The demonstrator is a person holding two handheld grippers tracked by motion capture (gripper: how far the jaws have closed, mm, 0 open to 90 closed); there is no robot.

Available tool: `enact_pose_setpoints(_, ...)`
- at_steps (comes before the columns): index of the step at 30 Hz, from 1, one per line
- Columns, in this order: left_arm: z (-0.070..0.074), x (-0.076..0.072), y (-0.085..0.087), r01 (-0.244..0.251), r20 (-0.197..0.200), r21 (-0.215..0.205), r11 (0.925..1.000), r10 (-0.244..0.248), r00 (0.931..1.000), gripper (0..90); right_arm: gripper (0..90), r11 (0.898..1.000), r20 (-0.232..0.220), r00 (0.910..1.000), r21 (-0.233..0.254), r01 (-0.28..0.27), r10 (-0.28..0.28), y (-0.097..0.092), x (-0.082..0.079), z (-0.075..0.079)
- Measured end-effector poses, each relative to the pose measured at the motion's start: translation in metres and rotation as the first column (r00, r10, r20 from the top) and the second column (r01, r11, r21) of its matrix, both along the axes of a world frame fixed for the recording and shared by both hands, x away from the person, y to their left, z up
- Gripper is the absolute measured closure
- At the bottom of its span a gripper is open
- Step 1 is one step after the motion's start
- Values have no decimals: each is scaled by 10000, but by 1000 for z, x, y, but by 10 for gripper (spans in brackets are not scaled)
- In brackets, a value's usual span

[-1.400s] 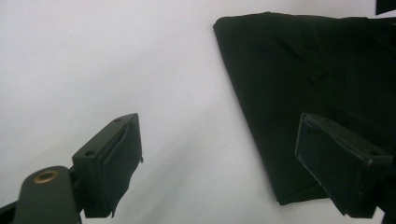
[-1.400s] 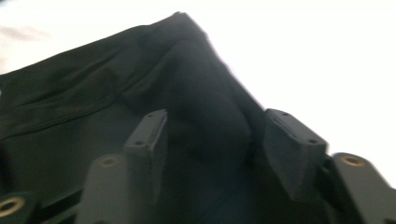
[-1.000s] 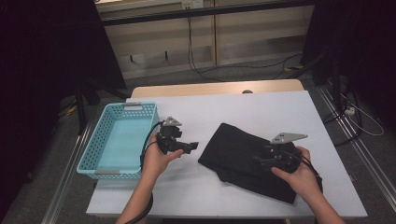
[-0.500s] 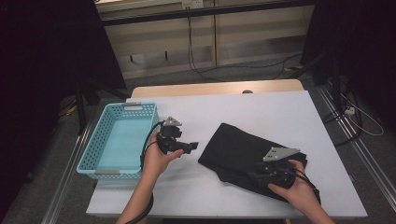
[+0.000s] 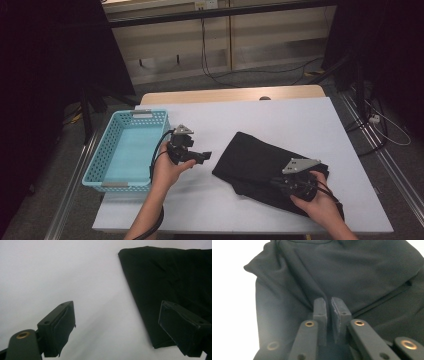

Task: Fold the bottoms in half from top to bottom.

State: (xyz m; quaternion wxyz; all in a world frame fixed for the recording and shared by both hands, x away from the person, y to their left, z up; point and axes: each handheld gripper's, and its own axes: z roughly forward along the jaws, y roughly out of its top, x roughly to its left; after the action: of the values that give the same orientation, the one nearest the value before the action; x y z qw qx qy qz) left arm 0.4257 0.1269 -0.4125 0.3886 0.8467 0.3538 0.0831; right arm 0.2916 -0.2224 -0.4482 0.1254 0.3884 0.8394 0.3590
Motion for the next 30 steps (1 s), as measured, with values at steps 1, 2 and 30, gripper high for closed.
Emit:
enact_pose_setpoints(1,0,0,0,2,-7,-1,10000,-2,10000,138,865,10000,-2,10000,28,-10,10,-1,0,0)
enact_pose_setpoints(2,0,0,0,69,-78,13,10000,-69,9999,138,873,10000,-7,10000,59,-17,17,-1,0,0)
enact_pose_setpoints(30,-1,1,0,50,-89,15,10000,-50,9999,133,890,9972,177,9998,736,-125,112,-11,-5,15)
